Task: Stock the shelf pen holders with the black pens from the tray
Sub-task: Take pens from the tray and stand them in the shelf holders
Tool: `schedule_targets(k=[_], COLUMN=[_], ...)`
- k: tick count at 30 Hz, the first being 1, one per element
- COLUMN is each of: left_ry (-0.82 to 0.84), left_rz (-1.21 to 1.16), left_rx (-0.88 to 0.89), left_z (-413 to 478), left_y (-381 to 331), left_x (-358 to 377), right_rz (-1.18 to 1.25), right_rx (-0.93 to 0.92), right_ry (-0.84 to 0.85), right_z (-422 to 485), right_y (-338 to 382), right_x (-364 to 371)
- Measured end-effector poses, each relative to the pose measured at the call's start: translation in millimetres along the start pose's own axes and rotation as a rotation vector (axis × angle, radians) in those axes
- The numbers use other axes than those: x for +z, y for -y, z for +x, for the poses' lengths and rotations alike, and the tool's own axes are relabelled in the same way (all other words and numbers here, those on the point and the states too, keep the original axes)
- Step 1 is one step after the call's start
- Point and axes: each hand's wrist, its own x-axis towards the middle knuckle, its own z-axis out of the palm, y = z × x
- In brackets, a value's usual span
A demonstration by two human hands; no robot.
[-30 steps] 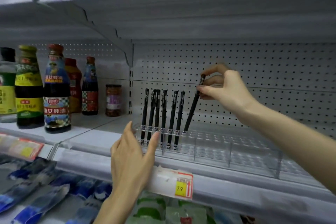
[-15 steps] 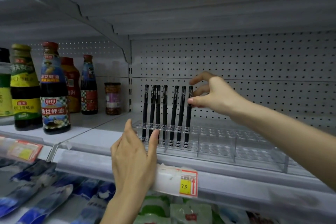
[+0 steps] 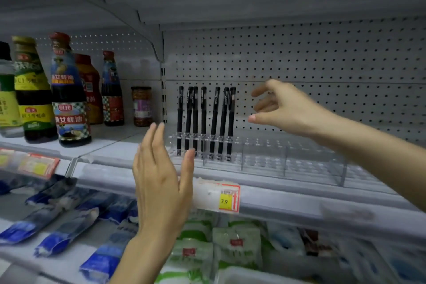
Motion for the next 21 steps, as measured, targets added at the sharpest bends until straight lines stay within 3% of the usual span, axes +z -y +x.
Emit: schedule_targets(k=[7,13,21], left_ry=[0.196,0.541,0.794], left_rz=[-0.281,-0.311,-0.28], left_rx=[0.034,-0.223,-0.485], left_z=[-90,-171,-213], left_y=[-24,-14,5], left_x=[-20,-24,-31], right_rz=[0.105,0.126,-0.069], right_rx=[-0.191,-0.123,0.086], right_ry=[0.055,0.283,0.557], right_z=[-93,-166,-203], right_y=[-7,-55,-132], right_x=[8,63,137])
